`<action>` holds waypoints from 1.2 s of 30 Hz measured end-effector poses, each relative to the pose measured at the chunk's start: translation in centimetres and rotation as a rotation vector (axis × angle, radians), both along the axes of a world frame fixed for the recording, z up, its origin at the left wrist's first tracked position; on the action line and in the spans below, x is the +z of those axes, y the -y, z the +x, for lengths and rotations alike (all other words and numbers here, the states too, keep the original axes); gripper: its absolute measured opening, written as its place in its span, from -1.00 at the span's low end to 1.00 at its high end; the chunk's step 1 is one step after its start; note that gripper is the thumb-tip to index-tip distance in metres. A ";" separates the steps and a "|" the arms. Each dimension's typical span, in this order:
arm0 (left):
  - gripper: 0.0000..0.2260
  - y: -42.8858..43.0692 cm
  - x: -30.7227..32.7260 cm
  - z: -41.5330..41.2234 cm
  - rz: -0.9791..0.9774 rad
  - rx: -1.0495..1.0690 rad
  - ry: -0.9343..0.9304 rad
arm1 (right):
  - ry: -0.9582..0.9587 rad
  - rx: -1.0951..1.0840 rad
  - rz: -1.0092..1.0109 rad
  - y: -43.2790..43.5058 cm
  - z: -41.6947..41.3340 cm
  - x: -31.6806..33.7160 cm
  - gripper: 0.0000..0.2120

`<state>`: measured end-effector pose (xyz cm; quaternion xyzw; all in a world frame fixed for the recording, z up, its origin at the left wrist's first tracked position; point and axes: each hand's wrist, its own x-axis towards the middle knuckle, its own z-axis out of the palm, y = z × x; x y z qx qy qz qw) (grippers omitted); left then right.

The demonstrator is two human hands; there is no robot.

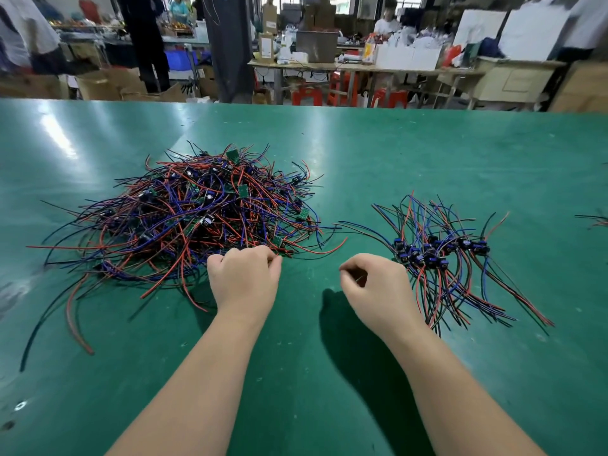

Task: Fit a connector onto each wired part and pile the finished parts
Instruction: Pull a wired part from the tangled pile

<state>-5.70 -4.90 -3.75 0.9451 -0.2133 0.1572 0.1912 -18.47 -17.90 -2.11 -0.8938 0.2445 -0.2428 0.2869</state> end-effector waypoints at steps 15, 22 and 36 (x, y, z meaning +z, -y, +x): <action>-0.86 -1.9 1.5 0.4 -0.251 -0.052 -0.345 | 0.047 -0.007 0.156 0.4 -0.1 0.5 -0.88; -0.78 -1.5 3.0 -0.7 -0.609 -0.324 -0.778 | 0.058 0.004 0.196 0.5 -0.1 0.6 -0.89; -0.91 -1.1 3.2 -5.2 -0.258 -1.060 -1.136 | 0.309 0.297 1.080 -1.1 -0.4 1.8 -0.83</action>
